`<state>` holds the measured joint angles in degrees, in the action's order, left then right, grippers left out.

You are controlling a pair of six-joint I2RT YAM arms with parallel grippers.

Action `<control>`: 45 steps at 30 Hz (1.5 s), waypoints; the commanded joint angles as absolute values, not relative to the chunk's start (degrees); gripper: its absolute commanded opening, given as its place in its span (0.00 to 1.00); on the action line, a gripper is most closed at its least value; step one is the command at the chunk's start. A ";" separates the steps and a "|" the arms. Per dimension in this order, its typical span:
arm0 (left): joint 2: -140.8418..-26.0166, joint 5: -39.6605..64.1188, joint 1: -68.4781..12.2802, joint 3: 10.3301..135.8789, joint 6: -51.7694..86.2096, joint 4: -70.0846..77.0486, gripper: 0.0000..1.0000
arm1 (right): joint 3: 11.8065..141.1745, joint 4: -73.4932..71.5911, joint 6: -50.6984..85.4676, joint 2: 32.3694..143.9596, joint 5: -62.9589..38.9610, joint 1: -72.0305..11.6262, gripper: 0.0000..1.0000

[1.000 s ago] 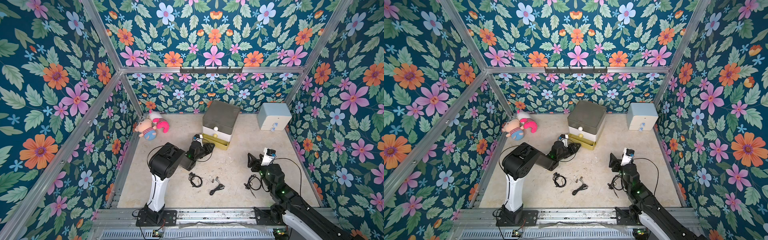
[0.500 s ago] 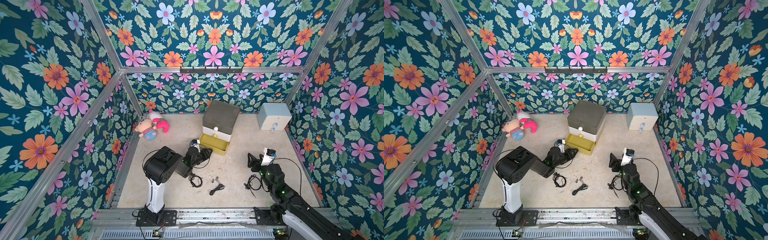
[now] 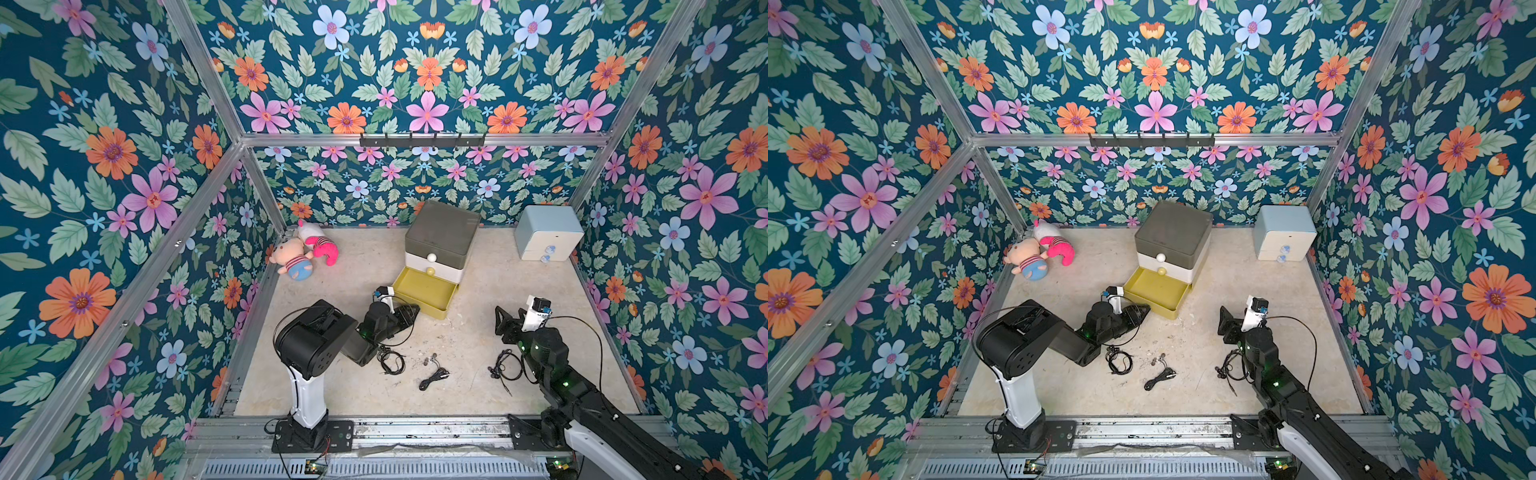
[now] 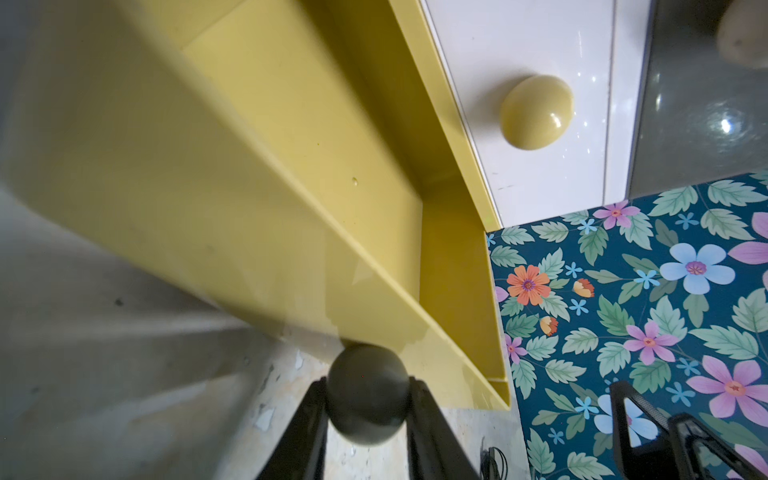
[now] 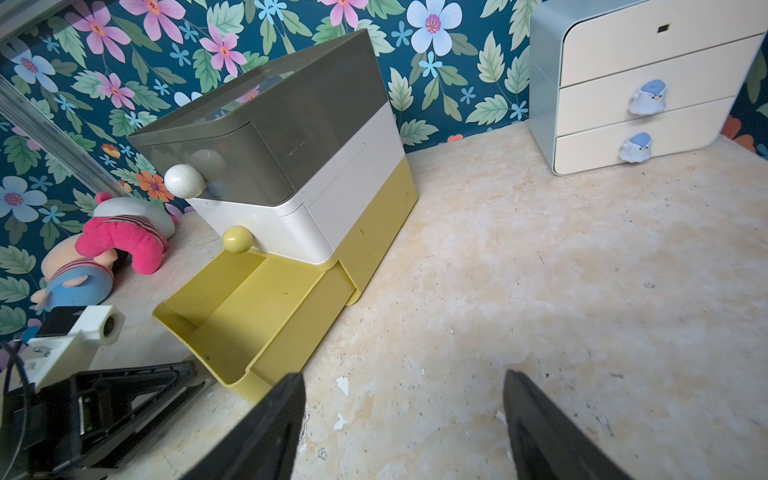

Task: Place the wired earphones into the drawer by color
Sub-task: Open the drawer in the storage box.

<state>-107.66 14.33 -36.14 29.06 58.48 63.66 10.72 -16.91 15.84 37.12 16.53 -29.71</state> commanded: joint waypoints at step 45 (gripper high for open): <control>-55.70 -10.71 -36.04 20.24 15.62 15.76 0.99 | 32.34 30.75 48.55 54.35 5.56 -33.87 0.88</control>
